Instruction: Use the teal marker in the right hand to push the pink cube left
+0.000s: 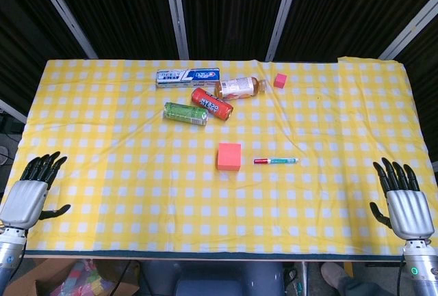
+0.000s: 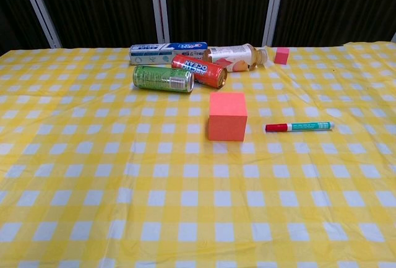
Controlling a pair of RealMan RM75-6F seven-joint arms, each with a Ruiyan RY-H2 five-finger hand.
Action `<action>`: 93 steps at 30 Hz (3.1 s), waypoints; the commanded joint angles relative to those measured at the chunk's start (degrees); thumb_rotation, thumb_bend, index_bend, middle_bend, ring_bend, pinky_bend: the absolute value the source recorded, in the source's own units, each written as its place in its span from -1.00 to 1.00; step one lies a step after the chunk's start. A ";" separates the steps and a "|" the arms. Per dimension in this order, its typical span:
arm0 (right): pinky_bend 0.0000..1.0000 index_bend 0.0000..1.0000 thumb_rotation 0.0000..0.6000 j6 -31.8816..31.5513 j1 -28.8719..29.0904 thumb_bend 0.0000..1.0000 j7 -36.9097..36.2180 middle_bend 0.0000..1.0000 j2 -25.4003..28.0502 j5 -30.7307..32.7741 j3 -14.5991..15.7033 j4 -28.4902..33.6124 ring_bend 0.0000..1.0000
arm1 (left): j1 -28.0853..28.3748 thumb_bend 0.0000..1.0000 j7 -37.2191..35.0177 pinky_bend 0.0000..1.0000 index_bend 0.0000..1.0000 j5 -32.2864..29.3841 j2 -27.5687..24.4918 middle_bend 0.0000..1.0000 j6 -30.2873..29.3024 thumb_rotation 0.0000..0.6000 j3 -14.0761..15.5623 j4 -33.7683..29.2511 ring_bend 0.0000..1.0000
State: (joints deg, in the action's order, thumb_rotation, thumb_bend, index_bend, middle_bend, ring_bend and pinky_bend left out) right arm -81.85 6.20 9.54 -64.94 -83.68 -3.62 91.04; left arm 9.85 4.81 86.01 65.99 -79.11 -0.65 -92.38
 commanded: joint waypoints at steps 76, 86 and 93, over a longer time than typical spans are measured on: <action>-1.00 -0.36 1.00 24.35 36.88 -0.24 29.91 -0.92 -28.30 49.24 -12.62 -11.10 -1.00 | 0.66 -1.00 -4.08 -1.00 -1.00 -1.46 -1.61 -1.00 1.87 1.00 -0.45 -0.88 -1.00; -1.00 -0.28 1.00 25.82 38.31 -0.24 29.07 -0.89 -31.48 50.44 -11.84 -15.89 -1.00 | 0.78 -1.00 -4.45 -1.00 -1.00 -1.67 -1.69 -1.00 2.13 1.00 -0.52 -0.88 -1.00; -1.00 0.10 1.00 25.96 38.56 -0.23 27.90 -0.65 -33.21 49.98 -11.32 -18.33 -1.00 | 0.82 -1.00 -4.59 -1.00 -1.00 -1.80 -1.73 -1.00 2.28 1.00 -0.52 -0.90 -1.00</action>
State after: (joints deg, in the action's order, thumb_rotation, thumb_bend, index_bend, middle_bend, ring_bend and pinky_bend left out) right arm -55.92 44.75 37.57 -97.96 -33.57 -15.09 72.92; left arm 10.67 0.21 84.21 64.26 -76.83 -1.17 -93.28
